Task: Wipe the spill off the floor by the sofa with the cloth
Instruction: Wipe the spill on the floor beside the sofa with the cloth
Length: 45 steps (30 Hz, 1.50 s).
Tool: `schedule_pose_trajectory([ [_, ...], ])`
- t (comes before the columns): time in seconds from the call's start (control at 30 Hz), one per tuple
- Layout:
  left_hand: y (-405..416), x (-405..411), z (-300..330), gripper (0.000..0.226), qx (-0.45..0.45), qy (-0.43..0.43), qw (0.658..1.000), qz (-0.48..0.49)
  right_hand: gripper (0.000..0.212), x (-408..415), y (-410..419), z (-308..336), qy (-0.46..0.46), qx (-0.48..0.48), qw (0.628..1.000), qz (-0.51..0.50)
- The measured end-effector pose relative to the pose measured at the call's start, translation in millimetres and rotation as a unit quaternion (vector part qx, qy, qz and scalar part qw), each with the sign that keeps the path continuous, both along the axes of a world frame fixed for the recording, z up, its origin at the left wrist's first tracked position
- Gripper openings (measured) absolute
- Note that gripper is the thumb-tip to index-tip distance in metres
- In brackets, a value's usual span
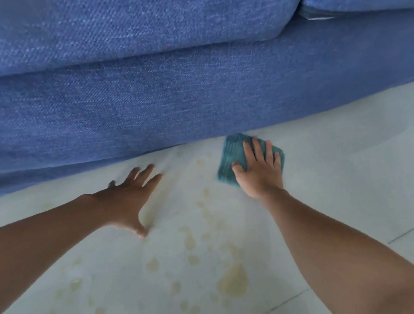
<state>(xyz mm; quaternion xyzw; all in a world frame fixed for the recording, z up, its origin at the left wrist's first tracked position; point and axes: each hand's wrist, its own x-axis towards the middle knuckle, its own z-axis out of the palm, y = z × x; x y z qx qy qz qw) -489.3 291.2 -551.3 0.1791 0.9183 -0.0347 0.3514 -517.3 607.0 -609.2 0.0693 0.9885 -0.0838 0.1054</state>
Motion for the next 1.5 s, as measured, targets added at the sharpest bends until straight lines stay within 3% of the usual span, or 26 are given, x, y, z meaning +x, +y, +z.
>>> schedule_pose_trajectory([
  [0.1,0,5,-2,0.140,0.014,0.005,1.000,0.009,0.074,-30,-22,2,-0.010,-0.008,1.000,-0.017],
  [0.3,4,5,3,0.141,0.014,0.019,1.000,0.012,0.071,-11,-97,3,0.016,-0.018,0.992,0.126],
  [0.4,0,9,6,0.136,0.023,0.030,0.999,0.015,0.071,19,-95,-3,0.029,-0.017,0.987,0.159],
  [0.6,-3,12,11,0.134,0.038,0.033,0.998,0.037,0.072,18,-40,-2,0.017,-0.004,0.998,0.063],
  [0.8,-13,32,10,0.116,0.030,0.053,0.997,0.048,0.070,-4,-70,5,-0.019,-0.012,0.999,0.035],
  [1.03,-29,52,12,0.139,-0.006,0.017,1.000,0.008,0.072,23,-149,12,-0.021,-0.030,0.984,0.177],
  [1.2,-32,54,13,0.151,-0.054,-0.005,0.998,-0.027,0.069,25,-129,8,-0.026,-0.046,0.976,0.213],
  [1.33,-25,47,15,0.156,-0.068,-0.010,0.996,-0.047,0.069,30,-67,4,-0.020,-0.021,0.989,0.143],
  [1.5,-18,40,13,0.162,-0.084,-0.013,0.994,-0.072,0.076,147,-23,2,0.030,-0.010,0.999,-0.019],
])
